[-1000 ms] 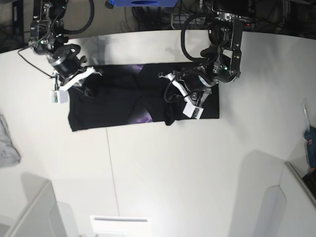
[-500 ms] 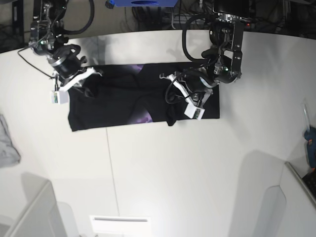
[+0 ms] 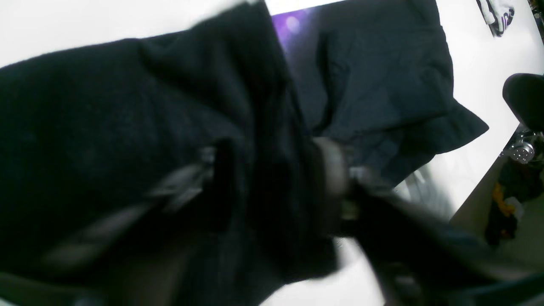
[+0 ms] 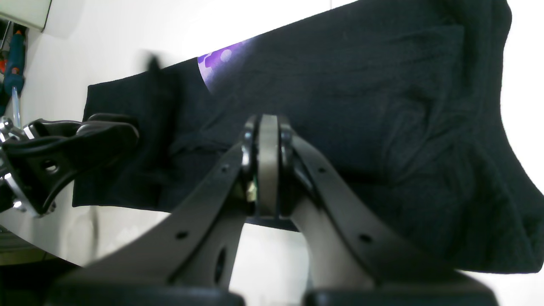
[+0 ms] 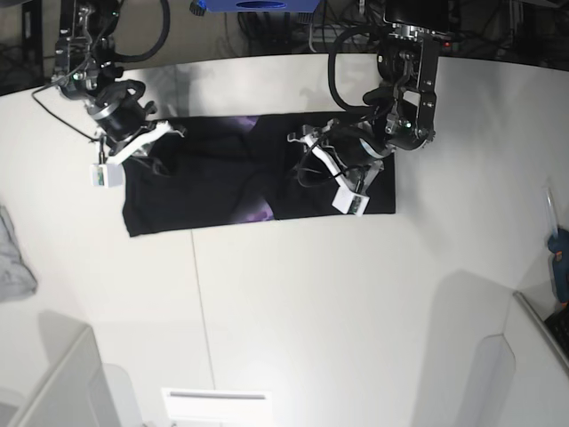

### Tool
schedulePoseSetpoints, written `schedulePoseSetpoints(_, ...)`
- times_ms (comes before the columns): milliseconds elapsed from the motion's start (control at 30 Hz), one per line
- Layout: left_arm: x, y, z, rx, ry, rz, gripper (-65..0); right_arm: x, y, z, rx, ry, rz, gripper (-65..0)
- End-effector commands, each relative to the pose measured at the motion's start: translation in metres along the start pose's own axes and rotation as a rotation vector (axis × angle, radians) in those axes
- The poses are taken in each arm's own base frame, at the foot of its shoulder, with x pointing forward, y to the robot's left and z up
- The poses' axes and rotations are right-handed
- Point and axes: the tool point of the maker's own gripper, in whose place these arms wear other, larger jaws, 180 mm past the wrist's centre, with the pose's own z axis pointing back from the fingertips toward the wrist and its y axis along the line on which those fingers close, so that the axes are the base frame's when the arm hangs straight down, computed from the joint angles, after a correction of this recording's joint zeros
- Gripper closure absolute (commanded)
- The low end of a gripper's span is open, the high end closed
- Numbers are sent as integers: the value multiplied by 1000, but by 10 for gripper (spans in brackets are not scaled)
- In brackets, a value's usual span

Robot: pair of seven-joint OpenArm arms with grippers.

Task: Fold the T-shirt properly
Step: 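Release the strip and reposition both grippers at the strip ends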

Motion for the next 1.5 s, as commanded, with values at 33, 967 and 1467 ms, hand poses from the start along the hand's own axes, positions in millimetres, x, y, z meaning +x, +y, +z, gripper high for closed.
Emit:
schedulePoseSetpoints(33,21,-9,0,-29,-55,-19,-400,12,3,2,13,-41,10,0)
schedulePoseSetpoints(967,-15,158,158,474,-234,6,0,56,-100,-26,-151,114,-205,-476)
schedulePoseSetpoints(1467,-31,156,129,370,-189,8,0,17,-118,-36,-93,243,-128,-476)
